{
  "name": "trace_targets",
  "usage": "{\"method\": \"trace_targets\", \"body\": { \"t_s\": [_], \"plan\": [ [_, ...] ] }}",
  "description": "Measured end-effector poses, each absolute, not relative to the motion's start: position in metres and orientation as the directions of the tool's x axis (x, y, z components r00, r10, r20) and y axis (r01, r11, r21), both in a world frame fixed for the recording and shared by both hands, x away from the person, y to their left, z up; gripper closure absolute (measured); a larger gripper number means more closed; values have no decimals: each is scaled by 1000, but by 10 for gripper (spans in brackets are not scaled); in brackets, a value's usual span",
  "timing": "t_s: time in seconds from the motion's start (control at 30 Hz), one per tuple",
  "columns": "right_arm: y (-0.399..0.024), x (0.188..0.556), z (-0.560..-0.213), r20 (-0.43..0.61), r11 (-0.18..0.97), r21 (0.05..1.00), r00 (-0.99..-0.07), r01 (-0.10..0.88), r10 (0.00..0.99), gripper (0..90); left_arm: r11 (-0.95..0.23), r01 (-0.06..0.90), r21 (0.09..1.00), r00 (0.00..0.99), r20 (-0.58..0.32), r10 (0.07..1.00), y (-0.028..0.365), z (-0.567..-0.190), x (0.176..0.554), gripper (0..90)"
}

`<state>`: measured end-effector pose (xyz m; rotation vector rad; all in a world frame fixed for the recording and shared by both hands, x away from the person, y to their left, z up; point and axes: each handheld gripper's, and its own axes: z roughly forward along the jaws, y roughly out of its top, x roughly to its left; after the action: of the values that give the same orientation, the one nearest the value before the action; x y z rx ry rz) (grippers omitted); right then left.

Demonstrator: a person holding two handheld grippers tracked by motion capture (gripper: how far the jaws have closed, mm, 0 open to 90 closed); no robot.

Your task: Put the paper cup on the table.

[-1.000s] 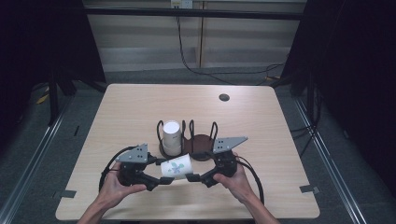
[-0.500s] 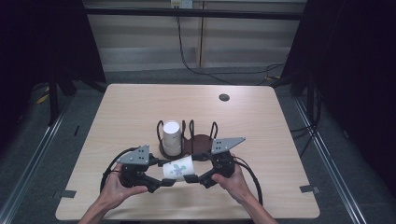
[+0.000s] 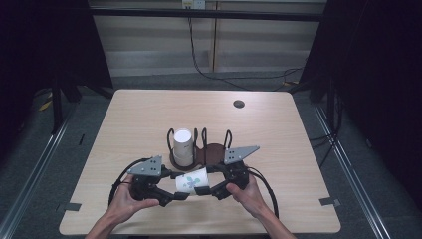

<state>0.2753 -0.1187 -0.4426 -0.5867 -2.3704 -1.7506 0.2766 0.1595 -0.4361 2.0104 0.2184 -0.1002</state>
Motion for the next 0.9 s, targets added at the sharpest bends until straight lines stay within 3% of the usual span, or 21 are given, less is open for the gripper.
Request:
{"method": "trace_targets", "body": {
  "t_s": [0.7, 0.9],
  "plan": [
    [-123, 276, -441, 352, 218, 891, -910, 398, 221, 302, -418, 242, 875, 970, -204, 135, 158, -443, 279, 313],
    [-124, 274, -440, 343, 224, 892, -912, 391, 227, 306, -424, 262, 867, 964, -214, 158, 159, -444, 280, 228]
  ]
}}
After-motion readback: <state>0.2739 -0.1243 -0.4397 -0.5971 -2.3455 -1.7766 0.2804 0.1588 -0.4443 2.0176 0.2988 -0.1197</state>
